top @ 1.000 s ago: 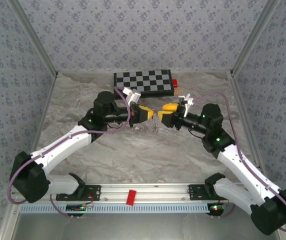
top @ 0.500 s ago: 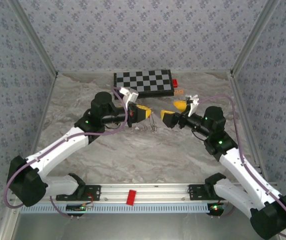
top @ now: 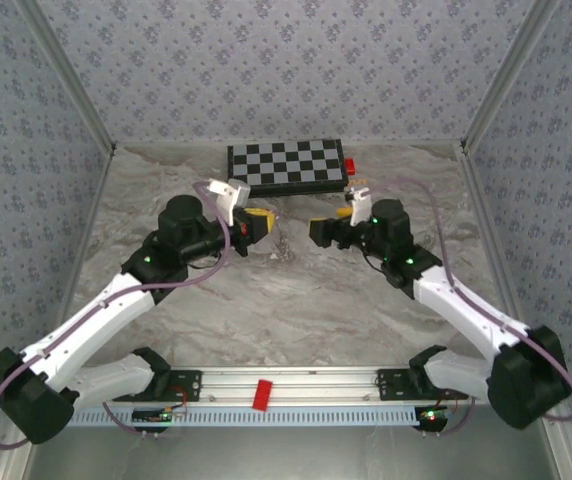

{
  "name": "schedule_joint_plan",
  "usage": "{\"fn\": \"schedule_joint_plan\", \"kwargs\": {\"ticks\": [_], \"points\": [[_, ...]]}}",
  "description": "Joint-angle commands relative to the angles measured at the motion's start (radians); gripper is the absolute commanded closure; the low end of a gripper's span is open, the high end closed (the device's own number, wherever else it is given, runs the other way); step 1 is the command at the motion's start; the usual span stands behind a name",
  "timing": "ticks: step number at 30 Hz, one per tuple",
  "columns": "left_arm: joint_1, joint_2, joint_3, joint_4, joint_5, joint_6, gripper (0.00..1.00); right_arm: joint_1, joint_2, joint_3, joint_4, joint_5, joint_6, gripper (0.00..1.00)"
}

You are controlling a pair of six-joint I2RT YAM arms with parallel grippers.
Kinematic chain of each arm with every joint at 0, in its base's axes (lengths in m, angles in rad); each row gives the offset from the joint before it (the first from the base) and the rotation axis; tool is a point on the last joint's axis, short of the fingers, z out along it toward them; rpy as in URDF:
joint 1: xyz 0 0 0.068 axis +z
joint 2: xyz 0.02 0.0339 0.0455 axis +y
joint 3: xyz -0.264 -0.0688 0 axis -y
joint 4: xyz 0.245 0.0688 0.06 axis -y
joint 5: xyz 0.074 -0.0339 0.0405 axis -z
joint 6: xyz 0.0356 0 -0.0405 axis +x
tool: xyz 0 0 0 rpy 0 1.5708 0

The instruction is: Put the keys on the keyring

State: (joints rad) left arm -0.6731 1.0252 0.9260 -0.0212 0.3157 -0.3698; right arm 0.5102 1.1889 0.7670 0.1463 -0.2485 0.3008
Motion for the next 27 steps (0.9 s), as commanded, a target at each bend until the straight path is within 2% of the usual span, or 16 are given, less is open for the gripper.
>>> {"fn": "schedule_joint_plan", "kwargs": {"ticks": [1,5,8,14,19,27], "points": [[0.009,-0.071,-0.009,-0.077,-0.148,0.029,1.00,0.030,0.127,0.084,0.009,0.012,-0.028,0.22],[0.010,-0.135,-0.010,-0.172,-0.251,0.048,1.00,0.065,0.340,0.230,-0.025,-0.026,-0.024,0.43],[0.013,-0.178,-0.016,-0.226,-0.303,0.057,1.00,0.096,0.492,0.365,-0.087,-0.001,-0.029,0.52],[0.016,-0.263,-0.050,-0.282,-0.374,0.052,1.00,0.151,0.778,0.674,-0.247,0.134,0.013,0.54],[0.017,-0.295,-0.064,-0.323,-0.412,0.046,1.00,0.160,0.997,0.931,-0.412,0.173,0.073,0.57],[0.018,-0.345,-0.084,-0.348,-0.435,0.040,1.00,0.172,1.201,1.178,-0.507,0.195,0.134,0.59]]}}
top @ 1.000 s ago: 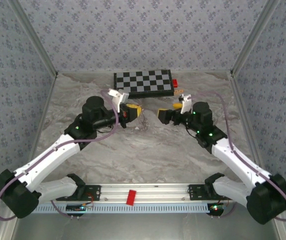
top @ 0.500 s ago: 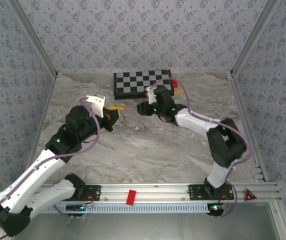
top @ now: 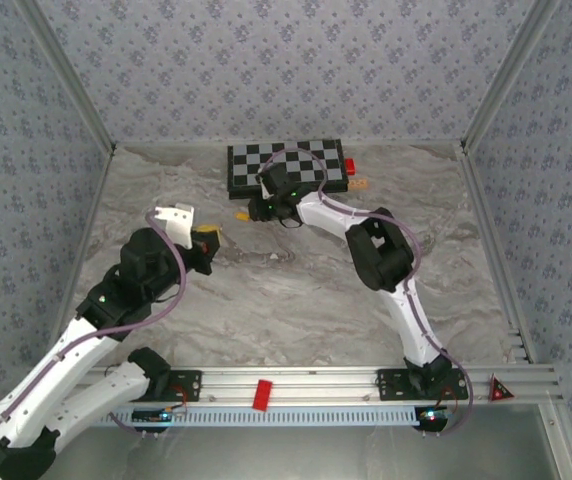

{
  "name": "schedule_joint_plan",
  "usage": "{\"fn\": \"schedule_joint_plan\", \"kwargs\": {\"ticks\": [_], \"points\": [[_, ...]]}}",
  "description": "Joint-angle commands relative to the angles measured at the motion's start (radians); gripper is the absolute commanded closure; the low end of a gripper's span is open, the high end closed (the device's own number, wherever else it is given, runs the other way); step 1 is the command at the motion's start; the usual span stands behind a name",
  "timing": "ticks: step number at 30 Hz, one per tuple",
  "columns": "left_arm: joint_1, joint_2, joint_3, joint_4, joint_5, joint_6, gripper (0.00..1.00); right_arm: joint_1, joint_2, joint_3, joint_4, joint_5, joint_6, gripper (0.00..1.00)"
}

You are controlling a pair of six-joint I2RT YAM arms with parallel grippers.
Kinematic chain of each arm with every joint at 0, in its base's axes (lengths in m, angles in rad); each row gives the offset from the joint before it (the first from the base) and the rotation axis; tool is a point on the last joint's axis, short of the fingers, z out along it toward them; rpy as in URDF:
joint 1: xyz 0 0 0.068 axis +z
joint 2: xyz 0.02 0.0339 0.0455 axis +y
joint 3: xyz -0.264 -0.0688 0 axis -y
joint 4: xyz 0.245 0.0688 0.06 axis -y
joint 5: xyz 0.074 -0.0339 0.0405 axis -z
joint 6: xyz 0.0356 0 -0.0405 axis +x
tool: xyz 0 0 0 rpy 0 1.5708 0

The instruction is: Put the keys on the keyring

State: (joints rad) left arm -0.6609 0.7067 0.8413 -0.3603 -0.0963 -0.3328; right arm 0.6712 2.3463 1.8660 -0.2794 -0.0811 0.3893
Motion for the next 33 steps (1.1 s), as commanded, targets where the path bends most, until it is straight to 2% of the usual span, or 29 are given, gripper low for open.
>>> {"fn": "schedule_joint_plan", "kwargs": {"ticks": [1,8,15,33], "points": [[0.006,-0.030,-0.002,-0.011,-0.026,0.003,1.00,0.011,0.064,0.106,-0.089,0.028,0.050,0.59],[0.006,-0.041,-0.008,-0.018,-0.032,0.003,1.00,0.018,0.151,0.221,-0.115,0.011,0.073,0.60],[0.004,-0.030,-0.006,-0.015,-0.025,0.006,1.00,0.018,0.183,0.252,-0.127,0.004,0.082,0.64],[0.005,-0.055,-0.014,-0.009,-0.043,0.008,1.00,0.050,0.075,0.176,-0.060,0.088,0.078,0.60]]}}
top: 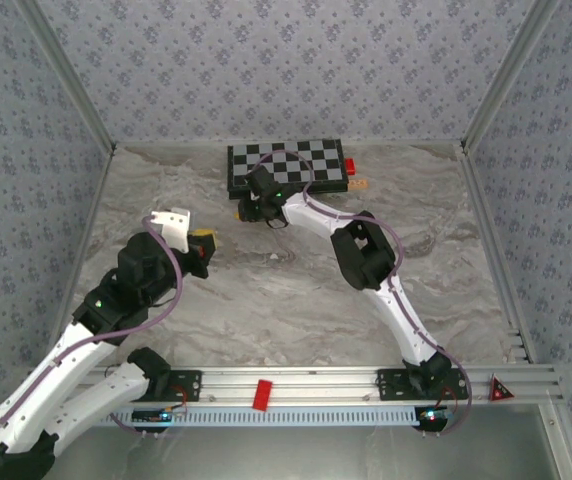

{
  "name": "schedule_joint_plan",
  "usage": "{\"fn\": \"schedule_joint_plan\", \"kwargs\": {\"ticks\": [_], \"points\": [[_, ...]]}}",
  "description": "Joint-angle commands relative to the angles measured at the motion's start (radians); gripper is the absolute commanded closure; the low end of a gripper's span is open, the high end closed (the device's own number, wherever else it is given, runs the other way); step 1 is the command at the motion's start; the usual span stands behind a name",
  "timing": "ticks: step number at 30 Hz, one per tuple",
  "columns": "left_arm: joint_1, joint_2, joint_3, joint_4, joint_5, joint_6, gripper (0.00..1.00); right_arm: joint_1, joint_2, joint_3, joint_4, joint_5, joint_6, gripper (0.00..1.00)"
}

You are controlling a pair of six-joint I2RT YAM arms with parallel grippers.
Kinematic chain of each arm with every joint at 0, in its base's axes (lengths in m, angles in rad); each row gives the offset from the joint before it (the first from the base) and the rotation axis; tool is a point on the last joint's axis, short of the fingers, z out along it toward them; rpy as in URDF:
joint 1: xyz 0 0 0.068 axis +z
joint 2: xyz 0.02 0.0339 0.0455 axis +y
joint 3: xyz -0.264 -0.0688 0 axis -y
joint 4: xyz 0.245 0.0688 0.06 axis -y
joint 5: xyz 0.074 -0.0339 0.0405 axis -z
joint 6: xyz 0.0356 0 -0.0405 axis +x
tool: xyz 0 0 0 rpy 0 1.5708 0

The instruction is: Put the keys on the keyring

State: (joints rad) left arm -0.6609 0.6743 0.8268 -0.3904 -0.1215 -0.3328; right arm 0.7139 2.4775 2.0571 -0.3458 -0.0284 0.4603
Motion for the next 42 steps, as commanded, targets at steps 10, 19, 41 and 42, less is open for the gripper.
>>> {"fn": "schedule_joint_plan", "kwargs": {"ticks": [10,19,41,42], "points": [[0.005,-0.024,-0.010,0.030,-0.019,0.007,1.00,-0.004,-0.021,0.002,-0.011,-0.013,0.027,0.63],[0.004,-0.024,-0.010,0.031,-0.018,0.009,1.00,-0.015,0.012,0.023,-0.013,-0.045,0.044,0.72],[0.004,-0.025,-0.014,0.033,-0.007,0.010,1.00,-0.029,0.049,0.050,-0.050,-0.075,0.055,0.94],[0.005,-0.025,-0.015,0.034,-0.007,0.009,1.00,-0.030,0.046,0.048,-0.049,-0.079,0.055,0.98]]}}
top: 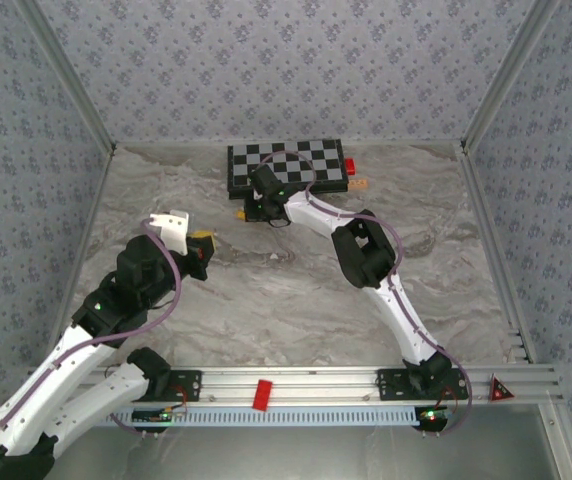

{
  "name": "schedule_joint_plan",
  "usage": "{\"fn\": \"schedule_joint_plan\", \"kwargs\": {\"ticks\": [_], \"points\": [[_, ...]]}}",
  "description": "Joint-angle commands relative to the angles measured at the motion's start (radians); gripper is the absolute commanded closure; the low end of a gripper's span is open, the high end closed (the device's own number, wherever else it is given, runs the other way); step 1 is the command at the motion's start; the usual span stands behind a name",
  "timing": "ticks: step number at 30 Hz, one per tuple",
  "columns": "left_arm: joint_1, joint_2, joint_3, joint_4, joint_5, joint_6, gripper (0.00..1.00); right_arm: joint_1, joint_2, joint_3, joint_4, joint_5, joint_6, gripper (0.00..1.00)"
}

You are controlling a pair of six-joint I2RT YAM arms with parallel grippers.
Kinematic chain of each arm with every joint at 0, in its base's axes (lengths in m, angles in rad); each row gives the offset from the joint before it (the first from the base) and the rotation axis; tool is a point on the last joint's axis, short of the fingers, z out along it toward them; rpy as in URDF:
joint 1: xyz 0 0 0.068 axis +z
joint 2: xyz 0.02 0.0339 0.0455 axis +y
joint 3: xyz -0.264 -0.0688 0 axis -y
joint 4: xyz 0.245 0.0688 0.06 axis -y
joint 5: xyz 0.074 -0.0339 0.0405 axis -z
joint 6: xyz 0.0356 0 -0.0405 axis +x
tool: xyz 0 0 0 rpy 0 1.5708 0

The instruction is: Put the keys on the keyring

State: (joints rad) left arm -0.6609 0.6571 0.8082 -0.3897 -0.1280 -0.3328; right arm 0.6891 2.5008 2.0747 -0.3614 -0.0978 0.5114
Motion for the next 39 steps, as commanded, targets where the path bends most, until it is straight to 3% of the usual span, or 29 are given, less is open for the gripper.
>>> {"fn": "schedule_joint_plan", "kwargs": {"ticks": [1,7,15,23,30,39], "points": [[0.006,-0.007,0.002,0.034,0.000,0.008,1.00,-0.004,0.019,0.027,-0.031,-0.012,0.004,1.00],[0.005,-0.002,0.000,0.038,0.008,0.008,1.00,-0.005,-0.086,-0.101,0.039,-0.012,-0.006,1.00],[0.005,0.004,0.007,0.035,0.046,0.007,1.00,-0.012,-0.401,-0.462,0.162,0.021,-0.056,1.00],[-0.002,0.041,0.016,0.083,0.201,-0.012,1.00,-0.027,-0.751,-0.870,0.193,0.088,-0.101,1.00],[-0.106,0.113,0.024,0.140,0.210,0.001,1.00,-0.036,-1.030,-1.173,0.190,0.173,-0.103,1.00],[-0.234,0.233,0.097,0.143,0.162,0.012,1.00,-0.031,-1.244,-1.354,0.170,0.224,-0.090,1.00]]}}
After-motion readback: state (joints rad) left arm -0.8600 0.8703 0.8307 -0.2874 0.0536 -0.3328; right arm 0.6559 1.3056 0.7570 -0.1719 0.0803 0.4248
